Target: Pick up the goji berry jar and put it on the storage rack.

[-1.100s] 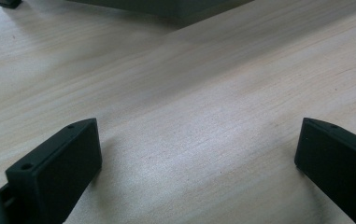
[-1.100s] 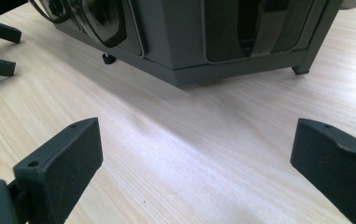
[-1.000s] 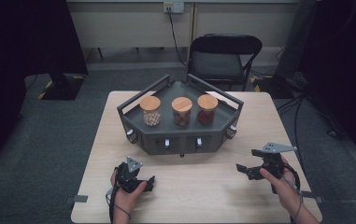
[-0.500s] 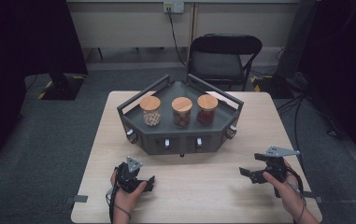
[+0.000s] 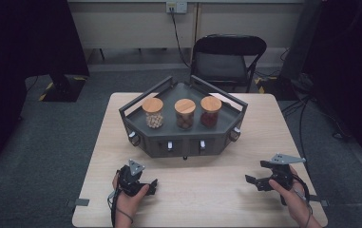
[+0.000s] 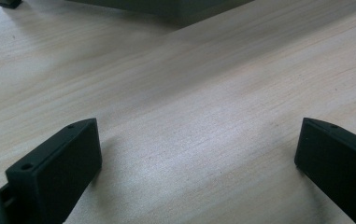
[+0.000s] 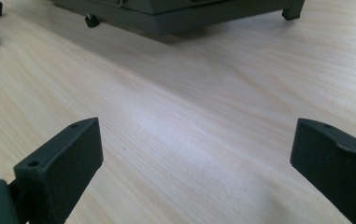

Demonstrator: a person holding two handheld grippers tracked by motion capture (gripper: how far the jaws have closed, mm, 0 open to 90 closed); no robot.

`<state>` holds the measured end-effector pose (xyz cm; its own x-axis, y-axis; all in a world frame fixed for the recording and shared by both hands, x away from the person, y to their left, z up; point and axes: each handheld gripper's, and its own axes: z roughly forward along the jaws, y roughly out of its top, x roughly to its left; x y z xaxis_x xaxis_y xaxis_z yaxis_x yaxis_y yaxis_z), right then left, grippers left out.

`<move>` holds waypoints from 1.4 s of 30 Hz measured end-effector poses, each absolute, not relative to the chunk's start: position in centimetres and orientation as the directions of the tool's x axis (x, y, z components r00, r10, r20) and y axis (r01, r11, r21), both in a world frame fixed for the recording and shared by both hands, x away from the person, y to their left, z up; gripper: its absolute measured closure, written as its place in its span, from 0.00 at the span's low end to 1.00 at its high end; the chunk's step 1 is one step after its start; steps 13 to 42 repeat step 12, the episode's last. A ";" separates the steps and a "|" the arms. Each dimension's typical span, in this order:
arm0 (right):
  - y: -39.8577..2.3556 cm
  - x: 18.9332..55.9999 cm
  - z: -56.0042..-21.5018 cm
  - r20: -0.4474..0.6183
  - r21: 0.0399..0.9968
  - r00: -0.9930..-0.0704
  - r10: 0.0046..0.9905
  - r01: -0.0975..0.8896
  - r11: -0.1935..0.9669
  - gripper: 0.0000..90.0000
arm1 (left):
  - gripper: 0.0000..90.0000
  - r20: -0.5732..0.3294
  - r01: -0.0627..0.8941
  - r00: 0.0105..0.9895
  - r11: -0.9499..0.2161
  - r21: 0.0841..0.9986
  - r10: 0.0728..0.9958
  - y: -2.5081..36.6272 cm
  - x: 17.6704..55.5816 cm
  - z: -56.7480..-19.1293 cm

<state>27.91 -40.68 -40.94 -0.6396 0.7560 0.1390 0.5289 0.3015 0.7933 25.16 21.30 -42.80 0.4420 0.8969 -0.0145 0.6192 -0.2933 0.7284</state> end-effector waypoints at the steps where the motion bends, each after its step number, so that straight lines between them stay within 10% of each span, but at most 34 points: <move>1: -40.8 27.8 -41.1 0.138 0.792 -0.639 0.757 0.530 0.303 0.02 | 0.00 -0.014 0.619 0.442 -0.294 0.728 0.897 21.3 25.2 -42.8; 42: -40.4 27.3 -41.9 0.057 0.740 -0.641 0.766 0.541 0.398 0.02 | 0.00 -0.014 0.619 0.442 -0.294 0.728 0.897 21.3 25.2 -42.8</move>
